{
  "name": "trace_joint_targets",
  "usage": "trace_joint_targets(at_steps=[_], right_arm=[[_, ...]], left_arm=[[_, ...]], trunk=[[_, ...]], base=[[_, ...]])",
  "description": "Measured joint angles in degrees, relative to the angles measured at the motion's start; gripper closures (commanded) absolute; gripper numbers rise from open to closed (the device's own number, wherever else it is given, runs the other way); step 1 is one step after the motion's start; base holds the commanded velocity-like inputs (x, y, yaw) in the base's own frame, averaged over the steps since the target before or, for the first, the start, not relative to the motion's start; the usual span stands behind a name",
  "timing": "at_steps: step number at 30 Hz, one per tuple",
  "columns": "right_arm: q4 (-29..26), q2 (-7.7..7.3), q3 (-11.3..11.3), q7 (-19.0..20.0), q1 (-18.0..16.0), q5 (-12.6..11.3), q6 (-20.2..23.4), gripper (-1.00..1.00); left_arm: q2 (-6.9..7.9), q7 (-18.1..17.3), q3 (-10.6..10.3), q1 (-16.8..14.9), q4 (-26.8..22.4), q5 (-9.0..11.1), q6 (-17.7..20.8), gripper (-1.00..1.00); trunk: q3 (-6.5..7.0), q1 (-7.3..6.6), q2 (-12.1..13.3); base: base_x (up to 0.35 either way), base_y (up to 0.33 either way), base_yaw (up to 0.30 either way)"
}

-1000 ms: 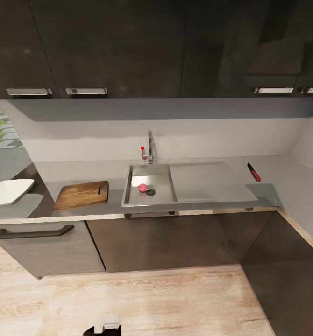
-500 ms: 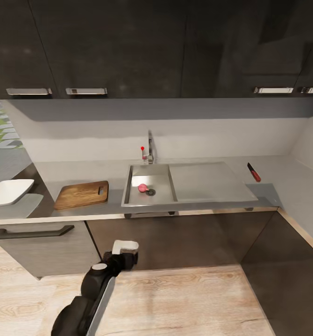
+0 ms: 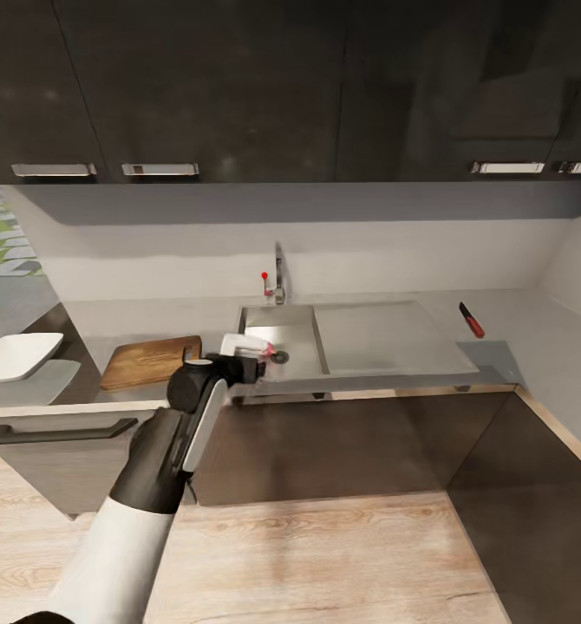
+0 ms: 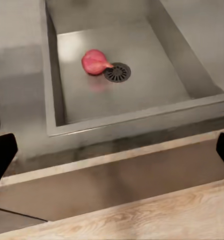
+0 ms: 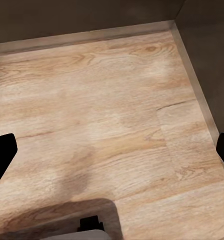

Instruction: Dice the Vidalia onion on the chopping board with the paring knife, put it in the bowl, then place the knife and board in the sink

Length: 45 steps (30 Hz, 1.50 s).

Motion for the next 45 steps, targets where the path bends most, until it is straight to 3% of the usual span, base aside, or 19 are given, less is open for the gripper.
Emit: trace_joint_targets(at_steps=[1, 2, 4, 6, 11, 15, 19, 22, 33, 45], right_arm=[[0.02, 0.17, 0.01, 0.00, 0.01, 0.01, 0.00, -1.00], [0.07, 0.56, 0.01, 0.00, 0.01, 0.01, 0.00, -1.00], [0.35, 0.70, 0.00, 0.00, -0.02, 0.00, 0.00, -1.00], [1.09, 0.92, 0.04, 0.00, -0.01, -0.01, -0.01, -1.00], [1.56, 1.07, 0.08, 0.00, 0.01, 0.00, -0.01, -1.00], [1.62, 1.09, 0.09, 0.00, 0.01, 0.00, -0.01, -1.00], [1.65, 1.09, 0.09, 0.00, -0.01, -0.01, -0.01, -1.00], [1.64, 1.10, 0.09, 0.00, 0.01, 0.00, -0.01, -1.00], [1.64, 1.10, 0.09, -0.01, 0.01, -0.01, -0.06, -1.00], [1.64, 1.10, 0.00, -0.02, 0.01, -0.01, -0.11, -1.00]], left_arm=[[-0.04, 0.01, 0.00, -2.57, 2.01, -0.01, 0.09, -1.00], [-0.21, 0.00, 0.01, -8.54, 8.26, 0.14, 0.18, -1.00], [-0.29, -0.02, 0.01, -12.93, 12.66, 0.53, 0.18, -1.00], [-0.38, -0.06, 0.03, -18.68, 20.57, 2.28, 0.10, -1.00], [-0.42, -0.09, 0.08, -27.34, 36.41, 8.10, -1.13, -1.00], [-0.59, -0.11, 0.19, -32.40, 49.06, 11.25, -7.02, -1.00], [-0.75, -0.09, 0.22, -33.67, 55.05, 12.08, -10.16, -1.00], [-0.71, -0.14, 0.18, -33.97, 56.51, 12.27, -10.94, -1.00], [-0.29, -0.15, 0.15, -34.12, 56.71, 12.28, -11.31, -1.00], [-0.11, -0.19, 0.14, -34.11, 56.80, 12.24, -11.57, -1.00]], trunk=[[0.01, 0.00, 0.01], [0.01, 0.02, 0.03], [0.00, 0.00, 0.00], [0.00, 0.00, 0.00], [0.00, 0.00, 0.00], [-0.01, 0.00, 0.01], [-0.01, 0.00, 0.00], [-0.01, 0.00, 0.00], [-0.01, -0.01, -0.01], [-0.01, -0.03, 0.00]], base=[[0.000, 0.000, 0.000], [0.000, 0.000, 0.000], [0.000, 0.000, 0.000], [0.000, 0.000, 0.000], [0.000, 0.000, 0.000], [0.000, 0.000, 0.000], [0.000, 0.000, 0.000], [0.000, 0.000, 0.000], [0.018, -0.016, 0.000], [0.215, -0.188, 0.000]])
